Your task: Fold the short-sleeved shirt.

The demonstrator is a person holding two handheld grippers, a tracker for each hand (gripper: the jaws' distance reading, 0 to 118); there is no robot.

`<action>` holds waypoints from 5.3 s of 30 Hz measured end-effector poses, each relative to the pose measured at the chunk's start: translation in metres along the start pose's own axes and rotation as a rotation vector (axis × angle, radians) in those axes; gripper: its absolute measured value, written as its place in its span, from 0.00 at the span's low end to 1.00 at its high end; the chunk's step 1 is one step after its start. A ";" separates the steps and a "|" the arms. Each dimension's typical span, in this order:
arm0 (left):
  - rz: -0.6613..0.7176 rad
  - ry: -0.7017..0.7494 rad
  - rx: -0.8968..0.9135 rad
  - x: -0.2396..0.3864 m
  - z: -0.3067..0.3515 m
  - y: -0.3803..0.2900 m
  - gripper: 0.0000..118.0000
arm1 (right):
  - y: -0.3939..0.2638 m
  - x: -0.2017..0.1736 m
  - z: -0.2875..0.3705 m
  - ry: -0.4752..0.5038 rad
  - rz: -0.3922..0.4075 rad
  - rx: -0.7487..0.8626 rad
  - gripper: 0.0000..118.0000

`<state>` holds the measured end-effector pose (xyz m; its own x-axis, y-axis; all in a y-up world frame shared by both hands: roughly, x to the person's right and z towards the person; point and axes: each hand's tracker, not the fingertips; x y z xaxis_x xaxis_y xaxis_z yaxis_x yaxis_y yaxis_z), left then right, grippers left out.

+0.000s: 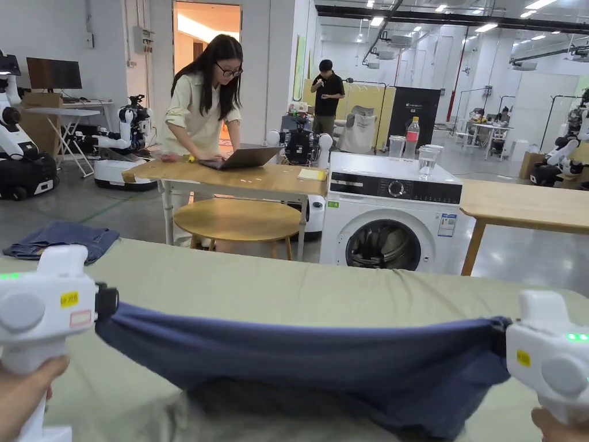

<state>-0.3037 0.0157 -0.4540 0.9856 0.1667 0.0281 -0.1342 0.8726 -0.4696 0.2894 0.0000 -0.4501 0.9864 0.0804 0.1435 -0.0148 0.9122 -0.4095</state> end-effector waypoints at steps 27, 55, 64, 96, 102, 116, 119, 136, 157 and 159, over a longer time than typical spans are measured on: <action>-0.039 0.040 -0.216 -0.001 0.041 -0.181 0.26 | -0.164 -0.006 0.075 -0.020 0.098 -0.160 0.39; -0.093 -0.056 -0.196 0.071 -0.092 -0.075 0.00 | -0.122 -0.095 0.039 0.101 -0.082 -0.049 0.00; -0.008 -0.089 -0.395 0.054 -0.230 0.004 0.36 | -0.126 -0.085 0.013 0.091 -0.056 -0.123 0.00; -0.191 -0.062 -0.332 0.101 -0.212 -0.020 0.00 | -0.069 0.022 -0.087 0.004 -0.084 -0.333 0.42; -0.204 -0.072 -0.283 0.108 -0.175 -0.015 0.00 | -0.065 0.025 -0.172 0.105 -0.164 -0.529 0.43; -0.205 -0.061 -0.299 0.092 -0.171 -0.027 0.00 | -0.090 0.019 -0.183 0.088 -0.149 -0.546 0.00; -0.204 -0.066 -0.271 0.091 -0.163 -0.020 0.00 | -0.075 0.027 -0.162 0.082 -0.167 -0.441 0.00; -0.191 -0.071 0.061 0.090 -0.015 0.110 0.00 | 0.112 0.047 0.011 0.049 -0.056 0.084 0.00; -0.135 -0.014 0.149 0.085 0.012 0.241 0.00 | 0.246 0.031 0.028 -0.028 0.003 0.220 0.00; -0.133 -0.018 0.145 0.085 0.009 0.245 0.00 | 0.252 0.027 0.024 -0.041 0.015 0.219 0.00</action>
<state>-0.2541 0.2473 -0.5587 0.9938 0.0522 0.0980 -0.0171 0.9442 -0.3289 0.3086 0.2420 -0.5283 0.9784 0.1064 0.1771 -0.0688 0.9760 -0.2065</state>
